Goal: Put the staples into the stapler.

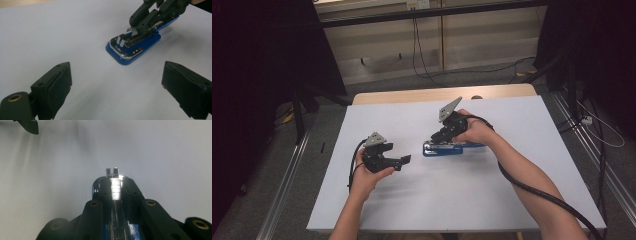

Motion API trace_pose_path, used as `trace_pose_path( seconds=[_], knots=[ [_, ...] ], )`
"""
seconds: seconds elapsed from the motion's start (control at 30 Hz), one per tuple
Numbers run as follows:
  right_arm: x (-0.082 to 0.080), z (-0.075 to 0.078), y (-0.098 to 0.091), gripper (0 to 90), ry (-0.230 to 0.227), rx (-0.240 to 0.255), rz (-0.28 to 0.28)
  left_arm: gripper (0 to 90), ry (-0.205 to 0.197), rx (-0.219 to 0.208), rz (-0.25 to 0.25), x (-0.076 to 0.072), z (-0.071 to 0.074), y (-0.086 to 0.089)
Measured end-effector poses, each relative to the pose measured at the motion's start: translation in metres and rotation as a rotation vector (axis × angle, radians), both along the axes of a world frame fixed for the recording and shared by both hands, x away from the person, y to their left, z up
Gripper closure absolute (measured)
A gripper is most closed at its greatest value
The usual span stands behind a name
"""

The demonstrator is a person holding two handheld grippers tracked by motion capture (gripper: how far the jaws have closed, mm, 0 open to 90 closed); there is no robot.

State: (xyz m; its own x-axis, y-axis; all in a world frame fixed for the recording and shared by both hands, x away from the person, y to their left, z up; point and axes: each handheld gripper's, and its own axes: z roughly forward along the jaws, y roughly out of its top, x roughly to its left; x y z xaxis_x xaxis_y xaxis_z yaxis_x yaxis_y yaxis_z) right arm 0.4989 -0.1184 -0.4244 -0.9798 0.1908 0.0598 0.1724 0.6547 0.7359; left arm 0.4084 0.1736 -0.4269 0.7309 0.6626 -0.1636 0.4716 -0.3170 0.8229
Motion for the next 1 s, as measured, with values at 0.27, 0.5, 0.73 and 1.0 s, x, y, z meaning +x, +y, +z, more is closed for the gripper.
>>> trace_pose_path(
  seconds=[0.27,0.5,0.73,1.0],
  knots=[
    [0.0015,-0.0026,0.0025,79.1,-0.001,-0.001,0.013,9.6,0.001,0.008,-0.004,0.0006,-0.0006,-0.0003],
    [0.002,-0.004,0.0035,79.1,0.002,0.0,0.02,9.6,0.009,0.003,0.0,0.0006,-0.0017,-0.0016],
    [0.0025,-0.0037,0.004,79.1,0.002,-0.002,0.027,9.6,0.008,0.01,-0.004,0.0012,-0.0019,-0.0013],
    [0.0024,-0.0043,0.0037,79.1,0.002,-0.001,0.03,9.6,0.008,0.009,-0.002,0.0011,-0.0018,-0.001]
  ],
)
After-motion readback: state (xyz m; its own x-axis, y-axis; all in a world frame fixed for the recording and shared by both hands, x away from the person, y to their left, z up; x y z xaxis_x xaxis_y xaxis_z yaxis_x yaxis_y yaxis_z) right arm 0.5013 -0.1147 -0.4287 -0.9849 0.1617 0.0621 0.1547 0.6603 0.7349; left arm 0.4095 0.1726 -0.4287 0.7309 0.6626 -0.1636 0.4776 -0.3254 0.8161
